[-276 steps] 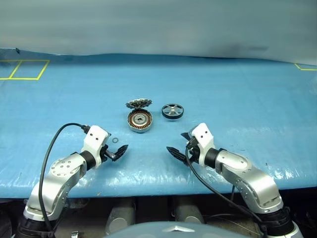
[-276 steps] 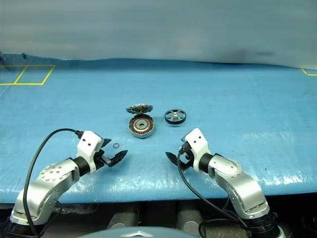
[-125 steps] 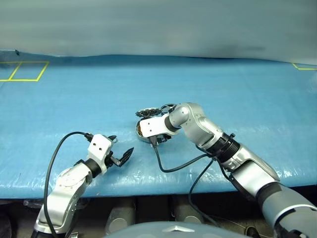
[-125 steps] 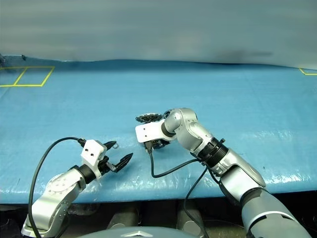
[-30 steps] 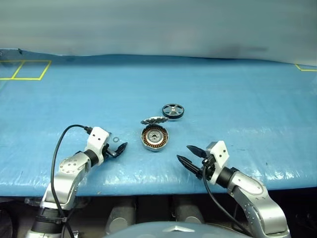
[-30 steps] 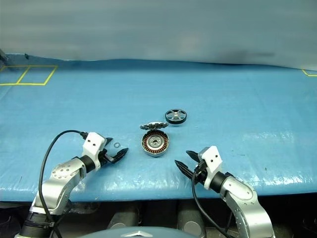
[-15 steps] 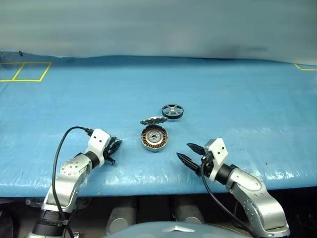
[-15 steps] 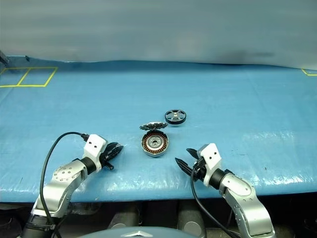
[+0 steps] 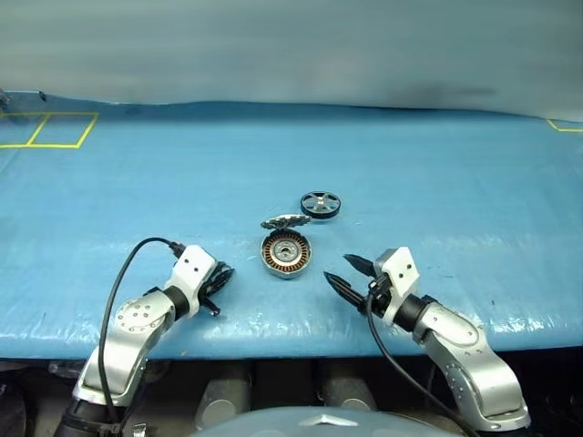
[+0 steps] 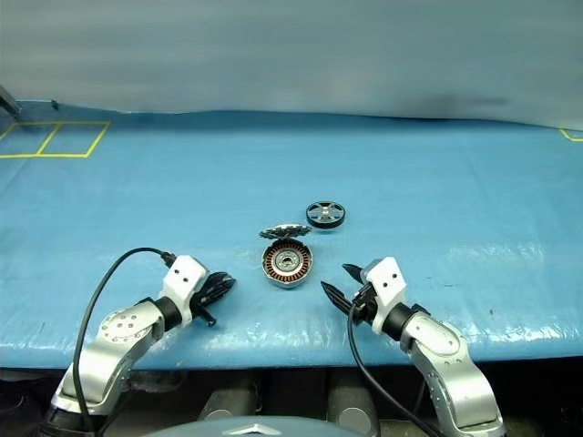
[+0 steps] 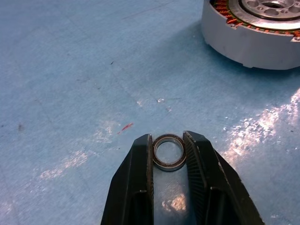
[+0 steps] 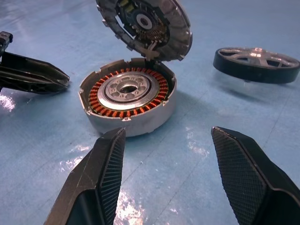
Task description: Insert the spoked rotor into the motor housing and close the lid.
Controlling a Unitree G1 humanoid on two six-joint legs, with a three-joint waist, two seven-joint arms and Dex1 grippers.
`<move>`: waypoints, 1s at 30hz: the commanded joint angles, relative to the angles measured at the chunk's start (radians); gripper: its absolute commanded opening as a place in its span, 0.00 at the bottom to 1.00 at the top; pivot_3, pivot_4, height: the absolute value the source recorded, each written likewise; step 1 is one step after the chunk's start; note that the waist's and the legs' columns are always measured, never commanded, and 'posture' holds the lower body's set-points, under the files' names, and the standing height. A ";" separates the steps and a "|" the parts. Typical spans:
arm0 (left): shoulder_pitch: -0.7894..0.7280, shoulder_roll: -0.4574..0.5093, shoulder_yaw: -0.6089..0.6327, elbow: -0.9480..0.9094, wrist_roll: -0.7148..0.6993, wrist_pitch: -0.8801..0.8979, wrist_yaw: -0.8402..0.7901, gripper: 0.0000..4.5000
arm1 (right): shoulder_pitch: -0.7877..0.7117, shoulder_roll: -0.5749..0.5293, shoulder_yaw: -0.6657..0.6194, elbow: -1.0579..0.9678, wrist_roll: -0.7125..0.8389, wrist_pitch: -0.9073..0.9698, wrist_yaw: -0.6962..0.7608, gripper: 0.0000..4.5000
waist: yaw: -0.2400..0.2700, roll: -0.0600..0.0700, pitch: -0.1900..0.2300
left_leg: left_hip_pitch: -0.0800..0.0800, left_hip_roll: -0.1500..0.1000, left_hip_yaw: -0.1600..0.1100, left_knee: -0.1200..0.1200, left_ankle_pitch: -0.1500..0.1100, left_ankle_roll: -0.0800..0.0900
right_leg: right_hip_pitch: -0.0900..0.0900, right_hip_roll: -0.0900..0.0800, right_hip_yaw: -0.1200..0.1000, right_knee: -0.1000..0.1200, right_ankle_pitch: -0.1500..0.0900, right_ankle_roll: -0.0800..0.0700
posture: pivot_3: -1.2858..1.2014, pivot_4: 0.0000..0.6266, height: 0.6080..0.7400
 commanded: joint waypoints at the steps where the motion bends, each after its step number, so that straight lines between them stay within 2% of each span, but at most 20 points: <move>1: -0.048 0.031 -0.024 -0.070 -0.004 0.002 -0.051 0.14 | 0.017 0.016 0.006 0.010 -0.022 -0.092 -0.019 0.68 | -0.002 0.000 0.000 | 0.000 0.000 0.000 0.000 0.000 0.000 | 0.000 0.000 0.000 0.000 0.000 0.000 | 0.52 0.24 1.00; 4: -0.088 0.037 -0.040 -0.087 -0.030 0.016 -0.092 0.14 | 0.040 0.038 0.011 0.051 -0.049 -0.179 -0.037 0.68 | -0.004 0.000 0.000 | 0.000 0.000 0.001 -0.001 0.000 0.000 | 0.000 0.000 0.000 -0.001 0.000 0.000 | 0.52 0.24 1.00; 15: -0.182 0.035 -0.085 -0.081 -0.082 0.051 -0.192 0.14 | 0.068 0.055 0.039 0.078 -0.045 -0.192 -0.054 0.68 | -0.005 0.000 0.000 | 0.000 0.000 0.001 0.000 0.000 0.000 | 0.000 0.000 0.001 0.000 0.000 0.000 | 0.52 0.24 1.00; 30: -0.379 -0.088 -0.177 0.239 -0.018 -0.045 -0.213 0.14 | 0.048 0.064 0.062 0.104 -0.091 -0.222 -0.102 0.68 | -0.003 -0.001 0.001 | 0.001 0.000 0.000 0.001 0.001 0.001 | 0.002 0.001 0.001 0.000 0.000 0.001 | 0.52 0.24 1.00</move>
